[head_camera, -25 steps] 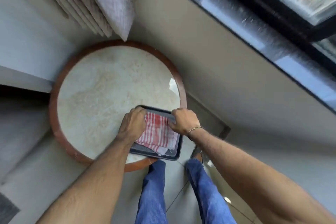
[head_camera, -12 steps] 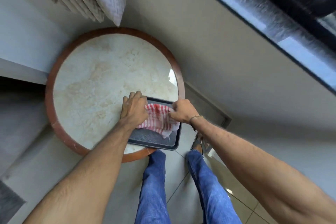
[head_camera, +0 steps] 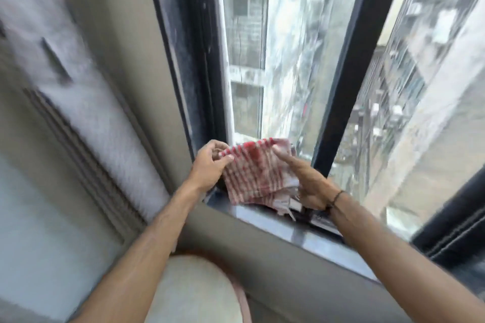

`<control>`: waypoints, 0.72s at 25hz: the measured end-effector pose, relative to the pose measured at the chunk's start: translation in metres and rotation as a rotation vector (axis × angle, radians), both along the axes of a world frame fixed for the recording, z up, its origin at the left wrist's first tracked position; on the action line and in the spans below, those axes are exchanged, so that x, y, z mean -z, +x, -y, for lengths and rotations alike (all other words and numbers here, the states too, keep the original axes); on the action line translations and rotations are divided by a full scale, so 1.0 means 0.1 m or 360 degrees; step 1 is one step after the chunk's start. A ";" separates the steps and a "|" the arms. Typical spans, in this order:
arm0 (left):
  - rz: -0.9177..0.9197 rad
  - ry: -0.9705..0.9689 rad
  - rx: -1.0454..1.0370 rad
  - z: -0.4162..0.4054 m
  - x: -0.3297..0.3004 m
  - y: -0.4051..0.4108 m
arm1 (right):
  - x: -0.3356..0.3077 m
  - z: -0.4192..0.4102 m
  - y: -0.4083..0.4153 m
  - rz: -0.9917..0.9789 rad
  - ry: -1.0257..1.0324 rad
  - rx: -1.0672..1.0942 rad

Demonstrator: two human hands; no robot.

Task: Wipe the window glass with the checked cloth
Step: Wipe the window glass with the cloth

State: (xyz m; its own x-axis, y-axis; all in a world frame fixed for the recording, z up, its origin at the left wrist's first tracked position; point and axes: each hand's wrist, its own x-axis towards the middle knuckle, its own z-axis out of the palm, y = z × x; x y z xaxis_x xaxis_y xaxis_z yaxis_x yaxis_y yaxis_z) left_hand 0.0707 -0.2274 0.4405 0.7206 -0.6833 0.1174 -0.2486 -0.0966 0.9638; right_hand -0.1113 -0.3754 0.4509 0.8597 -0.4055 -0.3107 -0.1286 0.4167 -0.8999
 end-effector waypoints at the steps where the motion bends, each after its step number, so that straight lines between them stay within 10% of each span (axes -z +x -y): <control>1: 0.0141 -0.0128 0.0074 0.23 -0.78 0.05 | -0.69 0.13 -0.02 0.0157 -0.0097 -0.0099; 4: 0.0538 -0.0396 0.0151 0.51 -2.42 0.26 | -2.19 0.06 0.03 0.0648 -0.0324 0.0148; 8: 0.0856 -0.0445 -0.0167 0.59 -2.44 0.22 | -2.44 -0.07 -0.07 0.0810 -0.0772 0.0796; 12: 0.1484 -0.0542 -0.0564 0.78 -2.65 0.47 | -2.73 -0.02 0.10 0.0915 -0.2579 0.1852; 18: 0.2379 -0.0254 -0.0647 1.00 -3.03 1.25 | -2.47 0.65 0.68 0.0280 -0.3861 0.1293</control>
State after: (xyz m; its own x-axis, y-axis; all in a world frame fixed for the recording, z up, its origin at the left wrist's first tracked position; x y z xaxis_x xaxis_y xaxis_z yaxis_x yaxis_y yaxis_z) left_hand 0.1962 -0.3274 0.7436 0.0135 -0.3892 0.9211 -0.9405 -0.3177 -0.1205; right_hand -0.0436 -0.4401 0.6975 0.4157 0.1173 0.9019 -0.4442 -0.8391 0.3139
